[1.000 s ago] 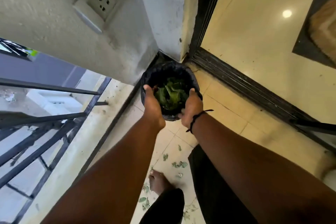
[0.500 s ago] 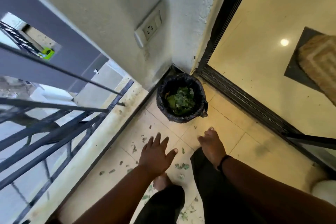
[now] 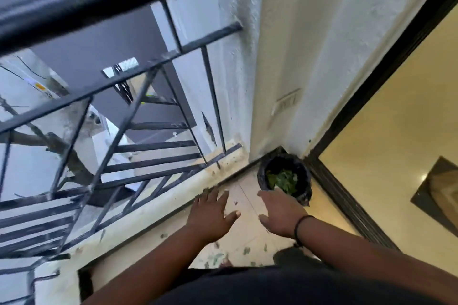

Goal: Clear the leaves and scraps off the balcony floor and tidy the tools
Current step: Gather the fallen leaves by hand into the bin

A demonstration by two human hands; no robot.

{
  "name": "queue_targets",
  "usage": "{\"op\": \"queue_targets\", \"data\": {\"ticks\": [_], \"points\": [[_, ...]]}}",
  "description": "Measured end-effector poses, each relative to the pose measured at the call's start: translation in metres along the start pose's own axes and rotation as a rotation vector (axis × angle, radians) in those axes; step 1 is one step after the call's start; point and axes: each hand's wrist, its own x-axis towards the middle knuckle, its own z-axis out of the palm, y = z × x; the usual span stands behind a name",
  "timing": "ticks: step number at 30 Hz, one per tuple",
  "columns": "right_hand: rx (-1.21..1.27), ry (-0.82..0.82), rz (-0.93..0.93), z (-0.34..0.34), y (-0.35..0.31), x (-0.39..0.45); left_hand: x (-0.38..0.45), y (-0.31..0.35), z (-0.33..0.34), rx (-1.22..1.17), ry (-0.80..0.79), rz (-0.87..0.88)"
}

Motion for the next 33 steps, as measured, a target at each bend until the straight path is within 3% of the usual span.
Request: {"op": "queue_targets", "data": {"ticks": [5, 15, 21, 25, 33], "points": [[-0.022, 0.14, -0.043, -0.037, -0.029, -0.026, -0.022, 0.01, -0.032, -0.008, 0.121, 0.064], [0.046, 0.237, 0.261, -0.012, 0.024, -0.174, -0.068, 0.122, -0.039, 0.252, 0.118, 0.458], [0.124, 0.28, 0.449, 0.063, 0.091, -0.311, -0.123, 0.241, 0.012, 0.431, 0.031, 0.672], [0.322, 0.318, 0.636, 0.136, 0.132, -0.435, -0.181, 0.334, 0.073, 0.537, -0.045, 0.749], [0.682, 0.406, 1.214, 0.32, 0.14, -0.688, -0.339, 0.517, 0.218, 0.908, -0.182, 1.249]]}}
